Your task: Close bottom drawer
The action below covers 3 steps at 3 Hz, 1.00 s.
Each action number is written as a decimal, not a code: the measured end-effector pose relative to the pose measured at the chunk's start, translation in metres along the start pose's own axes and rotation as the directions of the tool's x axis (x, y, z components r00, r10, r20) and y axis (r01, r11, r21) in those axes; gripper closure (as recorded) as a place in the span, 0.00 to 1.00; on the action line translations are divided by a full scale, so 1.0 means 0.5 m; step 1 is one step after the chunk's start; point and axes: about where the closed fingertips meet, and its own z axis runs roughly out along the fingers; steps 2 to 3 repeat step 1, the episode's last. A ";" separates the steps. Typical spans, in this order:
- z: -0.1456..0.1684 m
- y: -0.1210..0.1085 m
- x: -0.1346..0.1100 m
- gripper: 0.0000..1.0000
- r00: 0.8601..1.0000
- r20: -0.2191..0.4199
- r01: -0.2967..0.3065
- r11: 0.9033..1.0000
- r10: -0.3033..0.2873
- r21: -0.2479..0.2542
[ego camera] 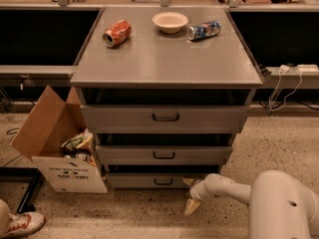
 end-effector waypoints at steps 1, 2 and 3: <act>0.000 0.000 0.000 0.00 1.000 0.000 0.000 1.000 0.000 0.000; 0.000 0.000 0.000 0.00 1.000 0.000 0.000 1.000 0.000 0.000; 0.000 0.000 0.000 0.00 1.000 0.000 0.000 1.000 0.000 0.000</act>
Offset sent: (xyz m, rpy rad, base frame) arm 0.0000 0.0000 0.0000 0.0000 0.0000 0.0000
